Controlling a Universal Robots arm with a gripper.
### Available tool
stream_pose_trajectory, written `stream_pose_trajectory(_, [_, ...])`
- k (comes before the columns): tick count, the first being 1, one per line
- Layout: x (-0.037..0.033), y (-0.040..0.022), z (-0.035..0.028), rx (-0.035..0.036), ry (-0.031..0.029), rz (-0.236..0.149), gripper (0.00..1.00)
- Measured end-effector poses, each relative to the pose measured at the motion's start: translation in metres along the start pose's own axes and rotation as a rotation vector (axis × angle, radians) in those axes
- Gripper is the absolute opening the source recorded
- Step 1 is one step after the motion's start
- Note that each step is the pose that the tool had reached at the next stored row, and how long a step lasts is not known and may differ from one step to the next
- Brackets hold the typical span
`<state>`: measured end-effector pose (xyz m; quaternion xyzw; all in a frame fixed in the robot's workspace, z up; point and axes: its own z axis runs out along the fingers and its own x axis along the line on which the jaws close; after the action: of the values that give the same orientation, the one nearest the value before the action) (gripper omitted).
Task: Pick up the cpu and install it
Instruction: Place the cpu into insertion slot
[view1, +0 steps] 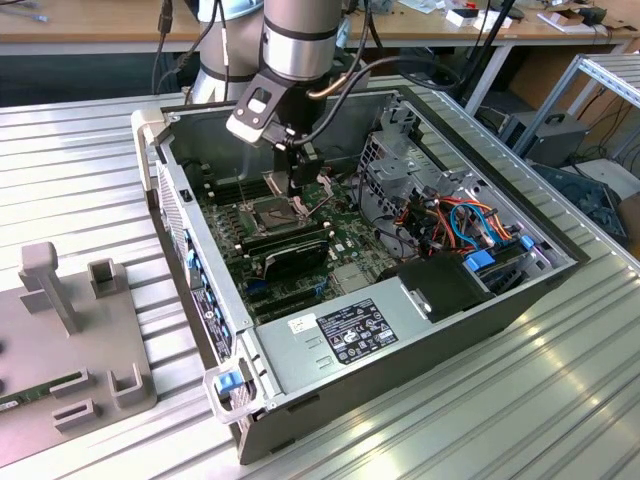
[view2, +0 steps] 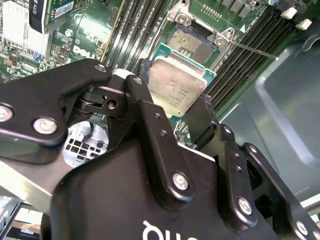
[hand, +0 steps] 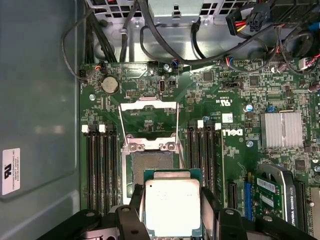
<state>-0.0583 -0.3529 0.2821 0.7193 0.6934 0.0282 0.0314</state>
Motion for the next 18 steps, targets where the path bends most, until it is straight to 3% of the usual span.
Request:
stream_pose_trajectory(4, [0.0001, -0.0006, 0.0079, -0.0001, 0.0002, 0.0, 0.55])
stream_pose_trajectory(12, [0.0099, -0.0024, 0.025, -0.0001, 0.0001, 0.0, 0.55])
stream_pose_trajectory(18, [0.0127, -0.0037, 0.0429, -0.0002, 0.0005, -0.006, 0.55])
